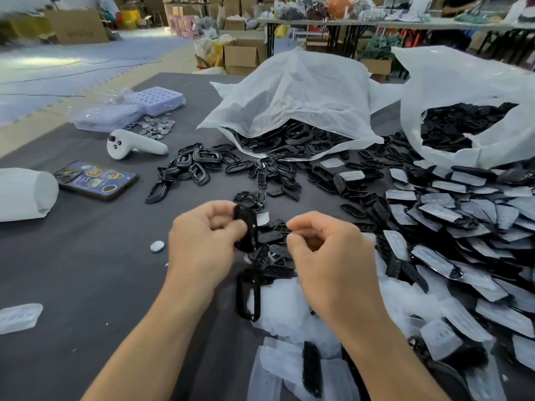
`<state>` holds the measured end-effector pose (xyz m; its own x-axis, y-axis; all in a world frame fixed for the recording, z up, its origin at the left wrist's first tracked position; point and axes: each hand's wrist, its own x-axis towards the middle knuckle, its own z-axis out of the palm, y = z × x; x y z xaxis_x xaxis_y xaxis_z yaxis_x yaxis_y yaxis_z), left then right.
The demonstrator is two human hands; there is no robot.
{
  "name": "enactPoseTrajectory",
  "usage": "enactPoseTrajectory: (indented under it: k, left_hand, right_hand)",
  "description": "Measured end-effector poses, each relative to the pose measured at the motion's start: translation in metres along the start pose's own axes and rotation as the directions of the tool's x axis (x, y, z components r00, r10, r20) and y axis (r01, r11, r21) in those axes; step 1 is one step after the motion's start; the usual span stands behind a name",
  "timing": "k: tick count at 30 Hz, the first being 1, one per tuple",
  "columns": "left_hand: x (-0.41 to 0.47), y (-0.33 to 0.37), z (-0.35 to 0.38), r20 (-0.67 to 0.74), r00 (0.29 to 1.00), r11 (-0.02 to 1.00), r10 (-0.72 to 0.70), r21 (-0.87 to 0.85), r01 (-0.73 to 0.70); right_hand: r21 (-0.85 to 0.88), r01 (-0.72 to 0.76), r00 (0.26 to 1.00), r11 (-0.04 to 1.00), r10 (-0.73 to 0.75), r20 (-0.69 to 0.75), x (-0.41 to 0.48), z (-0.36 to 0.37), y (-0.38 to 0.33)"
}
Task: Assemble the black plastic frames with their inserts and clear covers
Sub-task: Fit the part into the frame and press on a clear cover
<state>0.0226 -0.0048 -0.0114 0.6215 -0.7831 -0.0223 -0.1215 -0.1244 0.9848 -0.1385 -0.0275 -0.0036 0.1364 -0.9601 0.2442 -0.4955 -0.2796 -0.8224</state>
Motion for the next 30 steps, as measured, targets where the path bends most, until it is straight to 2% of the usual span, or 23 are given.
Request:
enactPoseTrajectory:
  k: [2,5,8,11,13,15,16,17,19,22,27,30]
  left_hand:
    - [0.01,0.0,-0.008,-0.085,0.99,0.965,-0.109,-0.246,0.085]
    - [0.02,0.0,-0.018,-0.111,0.971,0.877,-0.213,-0.46,0.139]
    - [0.022,-0.002,-0.022,-0.075,0.968,0.832,-0.241,-0.529,0.166]
    - [0.022,-0.001,-0.02,-0.069,0.974,0.857,-0.217,-0.492,0.156]
    - [0.023,0.0,-0.017,-0.06,0.975,0.861,-0.215,-0.483,0.16]
    - [0.025,0.0,-0.014,-0.047,0.972,0.85,-0.228,-0.498,0.175]
    - [0.025,0.0,-0.012,-0.036,0.973,0.848,-0.229,-0.497,0.181]
    - [0.025,0.0,-0.01,-0.019,0.975,0.853,-0.22,-0.489,0.183]
    - [0.021,-0.001,-0.004,0.021,0.983,0.874,-0.184,-0.454,0.174]
    - [0.012,0.0,0.005,0.098,0.989,0.911,-0.114,-0.386,0.143]
    - [-0.005,0.004,0.015,0.231,0.972,0.949,-0.034,-0.298,0.104]
    - [-0.014,0.006,0.014,0.394,0.919,0.944,-0.027,-0.293,0.154]
  right_hand:
    - [-0.118,0.062,0.994,0.991,-0.051,0.093,0.009,0.007,-0.006]
    - [-0.314,0.138,0.965,0.939,-0.056,0.255,0.038,0.031,-0.011]
    - [-0.435,0.21,0.941,0.876,-0.06,0.334,0.061,0.056,-0.013]
    - [-0.52,0.274,0.945,0.809,-0.126,0.301,0.063,0.068,-0.015]
    - [-0.42,0.206,0.973,0.884,-0.141,0.18,0.062,0.063,-0.014]
    - [-0.102,0.036,0.996,0.994,-0.027,0.082,0.06,0.049,-0.015]
    - [0.096,-0.065,0.995,0.993,0.057,0.082,0.057,0.04,-0.016]
    - [0.275,-0.156,0.985,0.949,0.129,0.114,0.052,0.03,-0.017]
    - [0.481,-0.29,0.954,0.828,0.212,0.21,0.036,0.013,-0.016]
    - [0.591,-0.368,0.929,0.718,0.259,0.263,0.016,-0.005,-0.011]
    - [0.641,-0.388,0.918,0.662,0.337,0.208,0.019,-0.017,0.003]
    - [0.657,-0.378,0.924,0.652,0.314,0.22,0.018,-0.018,0.005]
